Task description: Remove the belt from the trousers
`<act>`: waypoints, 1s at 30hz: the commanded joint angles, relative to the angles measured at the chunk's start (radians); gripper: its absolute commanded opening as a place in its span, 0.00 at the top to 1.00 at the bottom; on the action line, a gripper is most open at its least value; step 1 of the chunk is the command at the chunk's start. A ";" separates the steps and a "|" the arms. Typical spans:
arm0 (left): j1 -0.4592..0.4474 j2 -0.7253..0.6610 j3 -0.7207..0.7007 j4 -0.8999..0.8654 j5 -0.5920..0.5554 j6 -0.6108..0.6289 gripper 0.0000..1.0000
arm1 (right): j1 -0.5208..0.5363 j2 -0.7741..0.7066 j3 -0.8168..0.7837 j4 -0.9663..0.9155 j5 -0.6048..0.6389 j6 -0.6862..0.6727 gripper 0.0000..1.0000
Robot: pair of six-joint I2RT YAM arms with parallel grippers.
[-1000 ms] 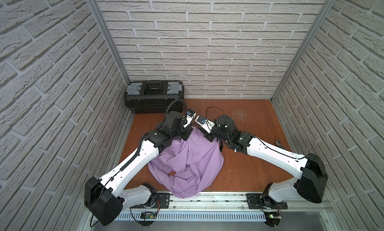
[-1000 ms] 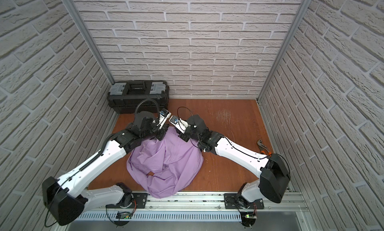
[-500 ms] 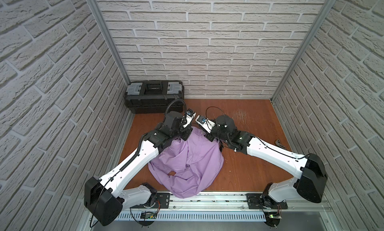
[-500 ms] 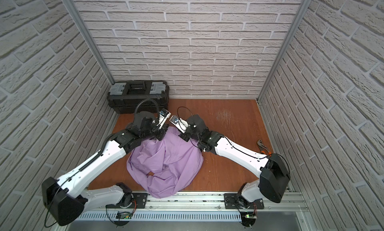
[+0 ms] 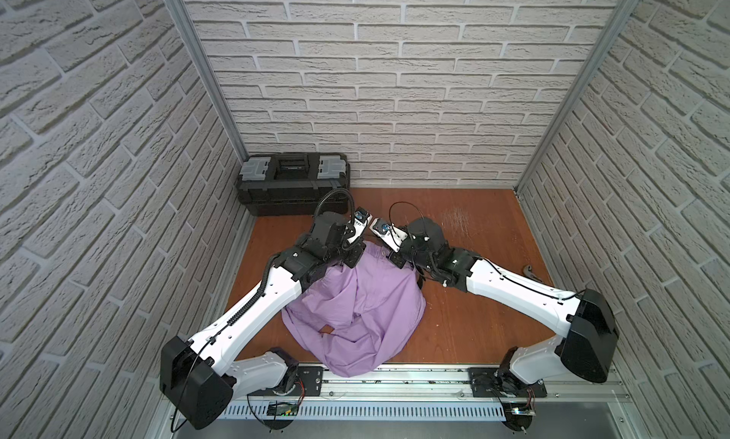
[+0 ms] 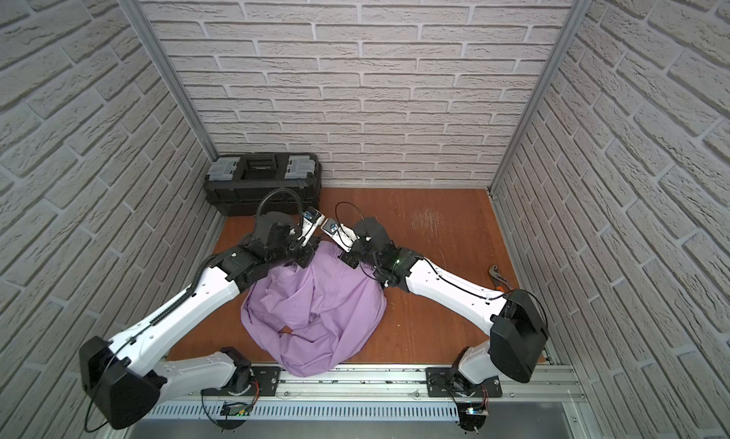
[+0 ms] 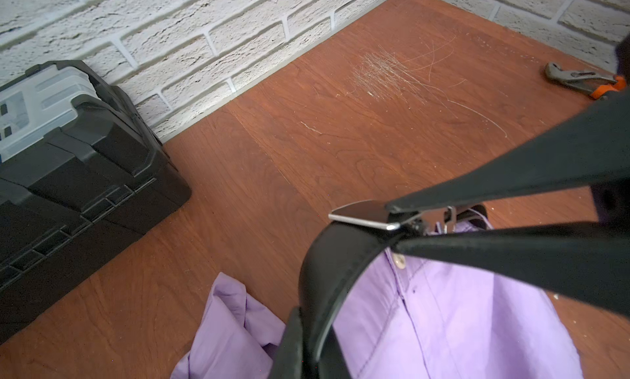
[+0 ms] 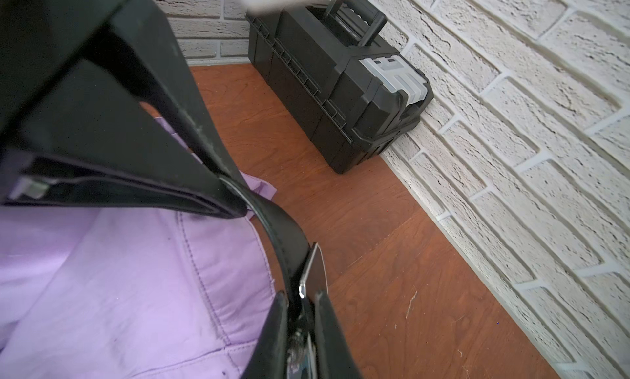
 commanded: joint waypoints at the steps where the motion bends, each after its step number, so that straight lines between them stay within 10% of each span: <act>1: -0.004 -0.038 0.002 0.090 0.026 -0.035 1.00 | 0.004 -0.003 0.013 -0.007 -0.024 0.009 0.93; 30: 0.173 -0.235 -0.277 0.450 0.162 -0.147 0.94 | 0.005 0.014 -0.046 0.000 0.065 -0.043 0.97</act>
